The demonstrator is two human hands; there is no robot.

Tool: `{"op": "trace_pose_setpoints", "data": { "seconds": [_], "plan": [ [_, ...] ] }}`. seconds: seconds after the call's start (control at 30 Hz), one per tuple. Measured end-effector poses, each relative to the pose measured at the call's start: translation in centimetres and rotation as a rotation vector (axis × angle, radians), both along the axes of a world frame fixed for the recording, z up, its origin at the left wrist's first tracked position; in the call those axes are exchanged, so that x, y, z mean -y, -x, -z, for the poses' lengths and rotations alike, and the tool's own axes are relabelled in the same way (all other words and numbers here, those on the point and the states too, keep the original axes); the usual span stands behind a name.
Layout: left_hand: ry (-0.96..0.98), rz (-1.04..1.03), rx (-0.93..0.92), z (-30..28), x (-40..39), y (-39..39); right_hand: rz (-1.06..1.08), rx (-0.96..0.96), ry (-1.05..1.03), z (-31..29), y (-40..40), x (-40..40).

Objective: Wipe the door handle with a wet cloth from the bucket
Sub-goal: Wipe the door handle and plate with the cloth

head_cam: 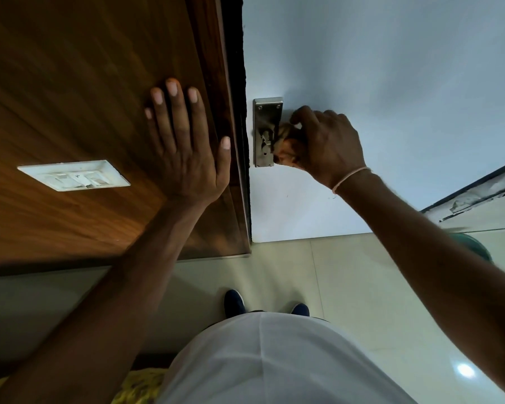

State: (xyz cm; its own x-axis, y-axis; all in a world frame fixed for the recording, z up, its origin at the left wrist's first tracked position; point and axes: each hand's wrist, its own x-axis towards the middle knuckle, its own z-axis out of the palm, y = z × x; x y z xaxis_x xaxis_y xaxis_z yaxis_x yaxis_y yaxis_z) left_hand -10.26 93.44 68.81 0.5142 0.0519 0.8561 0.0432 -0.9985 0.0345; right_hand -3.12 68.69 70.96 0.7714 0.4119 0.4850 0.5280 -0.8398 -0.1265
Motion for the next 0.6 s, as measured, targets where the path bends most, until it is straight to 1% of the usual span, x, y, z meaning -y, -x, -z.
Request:
{"op": "trace_pose_setpoints", "data": {
  "seconds": [0.03,0.13,0.2,0.23,0.3,0.4,0.6],
  "plan": [
    [0.000,-0.001,-0.001,0.0,0.0,0.0,0.018,0.008,-0.073,-0.2,0.5,-0.2],
    [0.002,-0.006,-0.003,0.0,0.2,0.0,0.110,0.033,-0.205,-0.3,1.5,-0.6],
    [0.003,-0.016,0.000,0.0,0.3,-0.1,0.154,0.068,-0.244,0.4,1.8,-1.1],
    [0.004,-0.017,0.003,0.0,0.4,-0.2,0.144,0.106,-0.218,1.0,1.7,-1.4],
    [0.007,-0.012,0.012,0.1,0.3,-0.2,0.060,0.167,-0.135,2.4,1.5,-1.4],
    [-0.003,-0.015,0.014,0.1,0.1,-0.2,-0.052,0.149,-0.058,3.3,1.6,-0.6],
    [0.001,-0.030,0.009,0.3,0.5,-0.4,-0.087,0.096,0.043,2.3,0.3,-0.8]
  ]
}}
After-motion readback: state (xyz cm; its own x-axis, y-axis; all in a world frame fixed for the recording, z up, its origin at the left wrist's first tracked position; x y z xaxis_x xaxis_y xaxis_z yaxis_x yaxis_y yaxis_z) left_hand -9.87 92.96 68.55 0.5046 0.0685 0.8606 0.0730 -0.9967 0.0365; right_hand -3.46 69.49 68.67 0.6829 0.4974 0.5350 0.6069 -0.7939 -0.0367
